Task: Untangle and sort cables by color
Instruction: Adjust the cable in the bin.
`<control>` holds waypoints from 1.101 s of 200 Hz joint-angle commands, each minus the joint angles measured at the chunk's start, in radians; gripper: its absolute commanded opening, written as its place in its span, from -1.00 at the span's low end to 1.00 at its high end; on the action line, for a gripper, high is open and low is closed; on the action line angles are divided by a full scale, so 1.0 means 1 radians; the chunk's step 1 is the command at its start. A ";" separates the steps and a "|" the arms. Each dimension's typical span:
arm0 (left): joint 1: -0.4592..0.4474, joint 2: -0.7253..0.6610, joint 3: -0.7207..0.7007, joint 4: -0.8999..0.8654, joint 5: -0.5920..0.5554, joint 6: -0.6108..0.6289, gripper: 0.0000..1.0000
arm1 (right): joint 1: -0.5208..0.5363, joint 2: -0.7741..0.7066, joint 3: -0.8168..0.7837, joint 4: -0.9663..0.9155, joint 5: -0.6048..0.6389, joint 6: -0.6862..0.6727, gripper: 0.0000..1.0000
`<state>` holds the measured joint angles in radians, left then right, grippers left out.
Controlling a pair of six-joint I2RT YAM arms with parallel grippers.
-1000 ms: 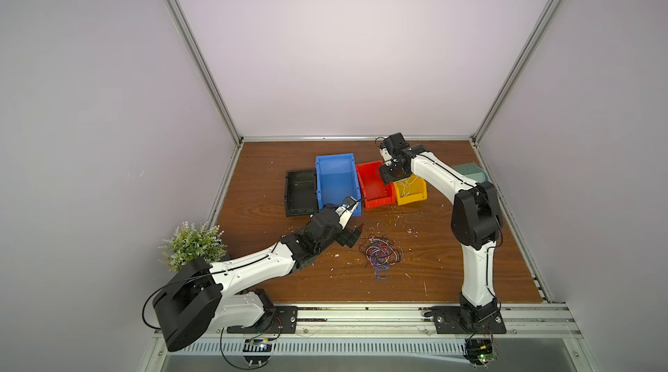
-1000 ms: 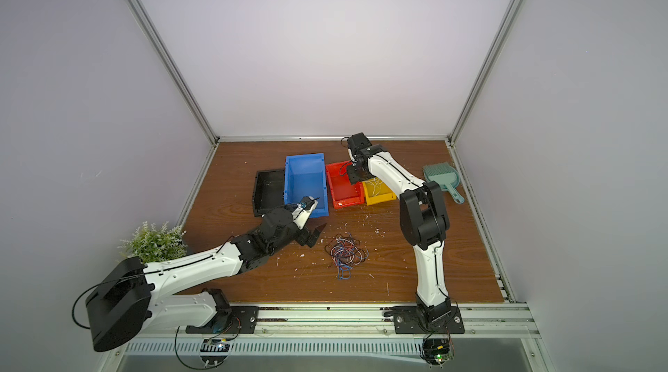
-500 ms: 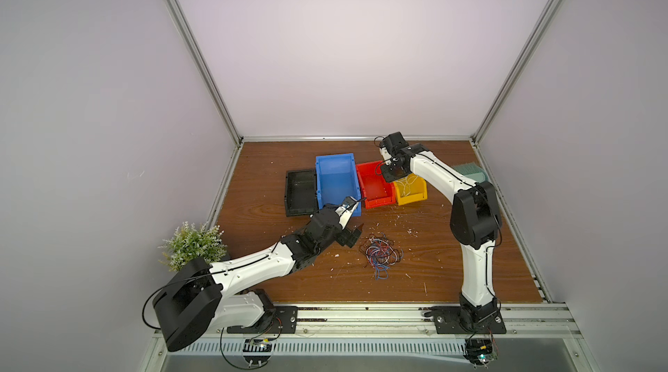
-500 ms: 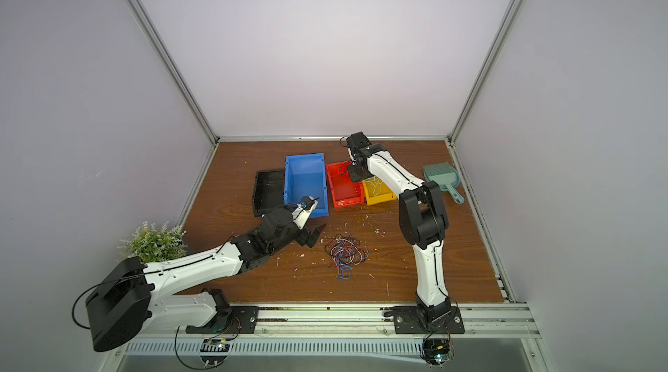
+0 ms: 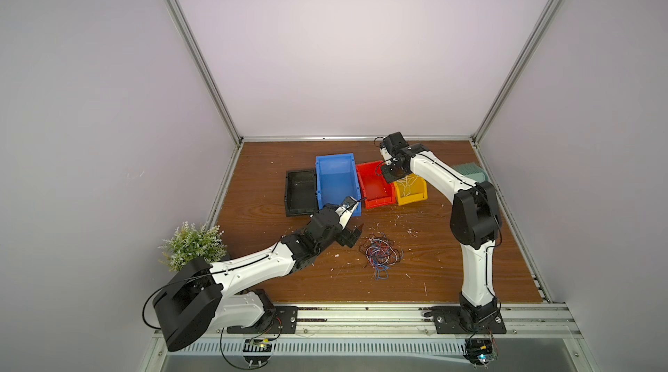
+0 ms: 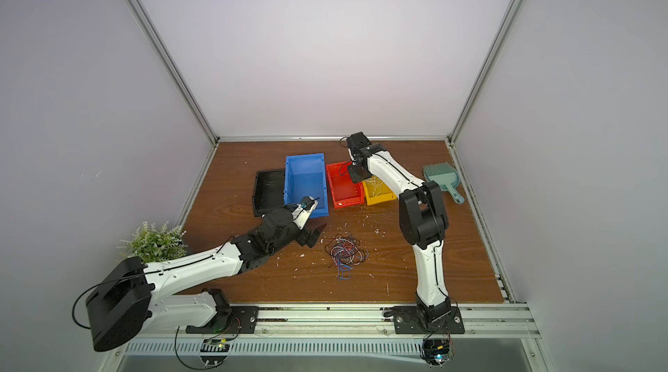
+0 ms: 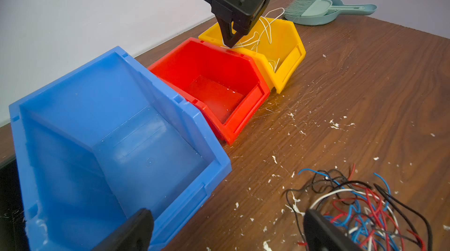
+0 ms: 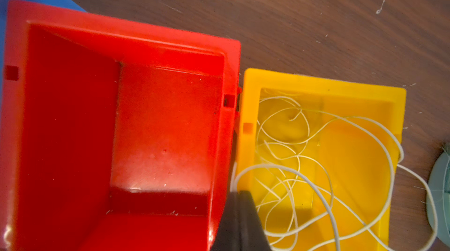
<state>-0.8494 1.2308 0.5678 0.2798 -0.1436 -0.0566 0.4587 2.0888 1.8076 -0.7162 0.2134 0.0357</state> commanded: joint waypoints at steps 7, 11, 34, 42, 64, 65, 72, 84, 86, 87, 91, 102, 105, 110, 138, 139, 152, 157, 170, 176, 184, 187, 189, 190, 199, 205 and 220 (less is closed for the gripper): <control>0.009 0.010 0.009 -0.005 -0.001 0.002 0.99 | 0.001 -0.015 0.033 -0.021 0.038 -0.004 -1.00; 0.009 0.011 0.009 -0.005 0.000 0.002 0.99 | -0.001 -0.015 0.033 -0.021 0.044 -0.003 -1.00; 0.009 0.012 0.011 -0.005 0.000 0.003 0.99 | -0.012 -0.022 0.031 -0.021 0.048 0.003 -1.00; 0.009 0.011 0.010 -0.005 0.000 0.004 0.99 | -0.018 -0.025 0.029 -0.020 0.045 0.006 -1.00; 0.009 0.016 0.011 -0.001 0.001 0.004 0.99 | -0.023 -0.030 0.029 -0.019 0.043 0.010 -1.00; 0.009 0.016 0.010 -0.001 0.003 0.003 0.99 | -0.023 -0.030 0.029 -0.019 0.043 0.010 -1.00; 0.010 0.018 0.010 0.000 0.003 0.004 0.99 | -0.024 -0.028 0.028 -0.019 0.045 0.010 -1.00; 0.009 0.022 0.013 0.000 0.006 0.003 0.99 | -0.030 -0.023 0.026 -0.019 0.050 0.015 -1.00; 0.010 0.023 0.013 0.000 0.006 0.003 0.99 | -0.031 -0.023 0.025 -0.020 0.050 0.016 -1.00; 0.010 0.023 0.013 0.000 0.006 0.003 0.99 | -0.033 -0.023 0.025 -0.020 0.050 0.016 -1.00; 0.009 0.023 0.014 -0.001 0.007 0.002 0.99 | -0.035 -0.022 0.023 -0.020 0.050 0.018 -1.00; 0.009 0.024 0.014 -0.001 0.007 0.002 0.99 | -0.044 -0.020 0.018 -0.016 0.050 0.023 -1.00; 0.010 0.024 0.014 -0.001 0.007 0.002 0.99 | -0.046 -0.021 0.016 -0.013 0.049 0.023 -1.00; 0.010 0.025 0.014 0.000 0.007 0.002 0.99 | -0.050 -0.021 0.011 -0.010 0.048 0.026 -1.00; 0.009 0.025 0.012 0.000 0.007 0.003 0.99 | -0.070 -0.011 -0.009 0.010 0.019 0.030 -1.00; 0.009 0.025 0.012 0.000 0.007 0.003 0.99 | -0.069 -0.011 -0.010 0.010 0.020 0.030 -1.00; 0.009 0.028 0.014 0.001 0.009 0.004 0.99 | -0.073 -0.003 -0.020 0.019 0.012 0.033 -1.00; 0.009 0.028 0.014 0.001 0.010 0.003 0.99 | -0.075 0.001 -0.025 0.024 0.008 0.033 -1.00; 0.010 0.030 0.013 0.004 0.011 0.002 1.00 | -0.077 0.010 -0.034 0.032 0.000 0.038 -1.00; 0.009 0.032 0.011 0.005 0.012 0.002 0.99 | -0.079 0.015 -0.035 0.034 0.000 0.039 -1.00; 0.009 0.034 0.010 0.007 0.012 0.002 0.99 | -0.081 0.021 -0.035 0.035 0.000 0.039 -1.00; 0.009 0.035 0.011 0.006 0.013 0.003 0.99 | -0.081 0.025 -0.036 0.035 -0.001 0.040 -1.00; 0.010 0.035 0.011 0.006 0.013 0.003 0.99 | -0.081 0.026 -0.036 0.036 0.000 0.040 -1.00; 0.009 0.035 0.011 0.007 0.013 0.002 1.00 | -0.081 0.026 -0.036 0.036 -0.001 0.040 -1.00; 0.009 0.039 0.010 0.007 0.015 0.002 0.99 | -0.087 0.032 -0.039 0.041 -0.006 0.039 -1.00; 0.009 0.039 0.011 0.007 0.016 0.000 0.99 | -0.089 0.035 -0.042 0.046 -0.009 0.040 -1.00; 0.010 0.042 0.009 0.010 0.018 0.001 1.00 | -0.101 0.046 -0.046 0.055 -0.012 0.040 -1.00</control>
<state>-0.8494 1.2648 0.5678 0.2806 -0.1364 -0.0566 0.3714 2.1201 1.7710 -0.6849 0.2230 0.0593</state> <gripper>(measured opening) 0.998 0.039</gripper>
